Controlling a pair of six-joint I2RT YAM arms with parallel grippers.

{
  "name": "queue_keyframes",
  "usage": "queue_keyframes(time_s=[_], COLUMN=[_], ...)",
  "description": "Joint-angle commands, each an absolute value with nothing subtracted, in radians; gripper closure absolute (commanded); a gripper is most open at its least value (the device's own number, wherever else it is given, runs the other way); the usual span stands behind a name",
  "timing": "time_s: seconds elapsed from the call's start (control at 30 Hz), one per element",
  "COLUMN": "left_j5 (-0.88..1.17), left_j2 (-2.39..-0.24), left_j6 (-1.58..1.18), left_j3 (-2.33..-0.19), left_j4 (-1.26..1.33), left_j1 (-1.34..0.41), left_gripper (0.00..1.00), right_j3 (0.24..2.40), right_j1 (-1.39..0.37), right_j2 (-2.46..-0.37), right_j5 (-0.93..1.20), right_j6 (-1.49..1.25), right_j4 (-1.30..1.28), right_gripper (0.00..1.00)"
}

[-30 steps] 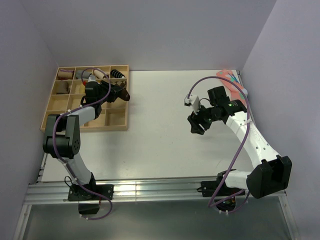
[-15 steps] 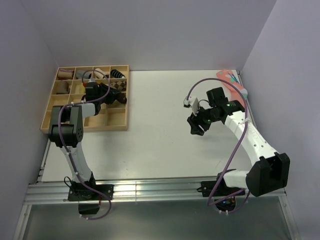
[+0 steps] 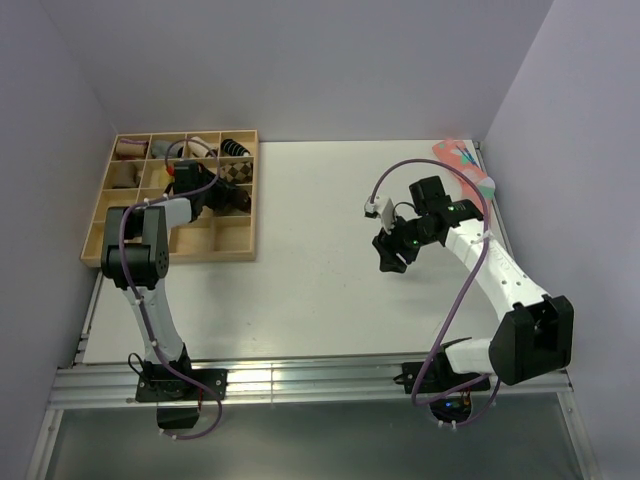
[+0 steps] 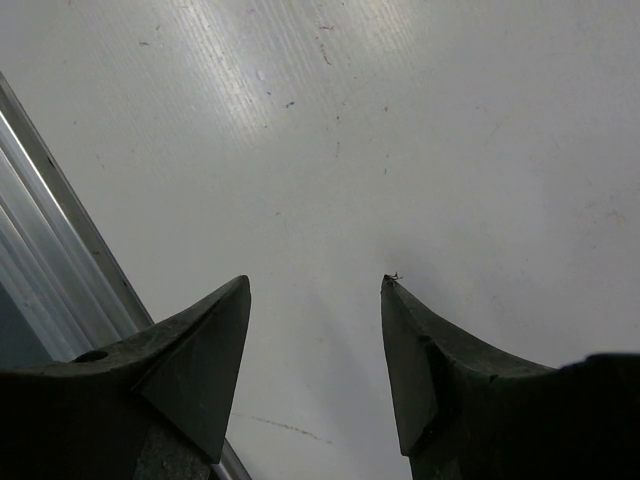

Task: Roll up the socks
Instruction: Place the sock in the storage box.

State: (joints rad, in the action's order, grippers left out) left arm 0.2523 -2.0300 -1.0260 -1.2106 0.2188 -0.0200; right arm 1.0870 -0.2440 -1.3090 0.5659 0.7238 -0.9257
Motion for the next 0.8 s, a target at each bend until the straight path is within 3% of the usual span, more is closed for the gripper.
queue_keyframes(time_s=[0.0,0.37,0.77], left_j5=[0.178,0.06,-0.027], left_j2=[-2.059,-2.144,-2.134], left_j6=[-0.965,-0.904,-0.933], left_j3=[-1.307,-1.505,-1.465], left_j4=[0.082,-0.181,-0.267], left_j1=[-0.023,-0.061,-0.11], left_gripper=[1.0,1.0,1.0], right_j3=[1.08,1.08,1.068], right_j1=[-0.238,-0.236,-0.235], right_j2=[-1.308,-1.316,-1.322], right_j5=[0.588,0.58,0.566], right_j6=[0.739,0.759,0.778], right_j4=[-0.9,-0.911,-0.917], right_gripper=[0.38,0.38,0.39])
